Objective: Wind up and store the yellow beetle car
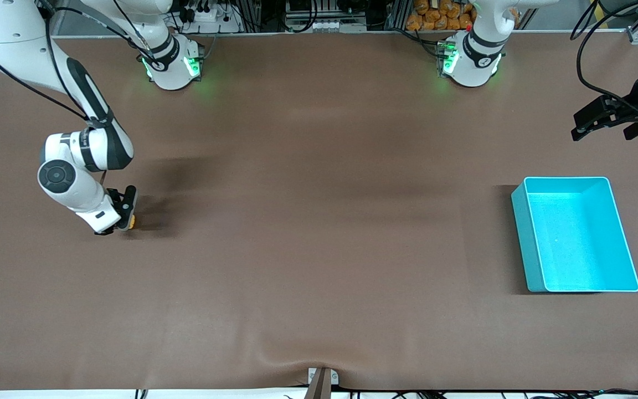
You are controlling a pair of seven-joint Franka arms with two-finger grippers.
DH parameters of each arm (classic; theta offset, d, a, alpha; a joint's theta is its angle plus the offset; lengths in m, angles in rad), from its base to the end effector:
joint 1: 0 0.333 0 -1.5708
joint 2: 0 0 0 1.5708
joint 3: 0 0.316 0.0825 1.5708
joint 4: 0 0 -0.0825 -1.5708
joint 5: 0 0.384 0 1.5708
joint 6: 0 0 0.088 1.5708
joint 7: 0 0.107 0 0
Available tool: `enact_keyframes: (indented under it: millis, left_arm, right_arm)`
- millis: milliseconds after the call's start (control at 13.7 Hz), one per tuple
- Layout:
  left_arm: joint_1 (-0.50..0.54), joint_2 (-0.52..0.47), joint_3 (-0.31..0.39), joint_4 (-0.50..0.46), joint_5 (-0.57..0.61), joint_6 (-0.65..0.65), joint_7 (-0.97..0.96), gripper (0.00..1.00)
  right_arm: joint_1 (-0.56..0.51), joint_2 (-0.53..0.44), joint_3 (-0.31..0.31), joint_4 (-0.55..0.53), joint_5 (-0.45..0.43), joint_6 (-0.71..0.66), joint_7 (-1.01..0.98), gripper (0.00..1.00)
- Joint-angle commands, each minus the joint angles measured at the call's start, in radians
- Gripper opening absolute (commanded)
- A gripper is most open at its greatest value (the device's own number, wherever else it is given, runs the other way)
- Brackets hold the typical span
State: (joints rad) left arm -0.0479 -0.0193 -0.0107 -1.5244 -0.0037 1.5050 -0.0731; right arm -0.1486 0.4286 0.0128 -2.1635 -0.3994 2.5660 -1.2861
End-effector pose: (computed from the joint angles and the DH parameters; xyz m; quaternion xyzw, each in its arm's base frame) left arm 0.5412 -0.0322 0.6511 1.0000 0.0071 -0.0002 0.0017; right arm 0.5571 -0.0699 0.1919 0.7317 0.6737 -0.0767 0.0701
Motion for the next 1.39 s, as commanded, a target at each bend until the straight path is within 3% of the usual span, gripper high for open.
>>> enact_keyframes:
  millis: [0, 1095, 1314]
  left_arm:
    - [0.002, 0.005, 0.001, 0.016, -0.016, -0.014, 0.004, 1.0]
    - [0.003, 0.005, 0.001, 0.018, -0.016, -0.014, 0.004, 1.0]
    - [0.003, 0.007, 0.001, 0.016, -0.016, -0.014, 0.004, 1.0]
  right_arm:
    - [-0.06, 0.117, 0.004, 0.047, -0.033, 0.057, -0.027, 0.18]
    - [-0.27, 0.199, 0.004, 0.151, -0.032, 0.071, -0.255, 0.19]
    - [-0.296, 0.214, 0.004, 0.168, -0.032, 0.069, -0.272, 0.23]
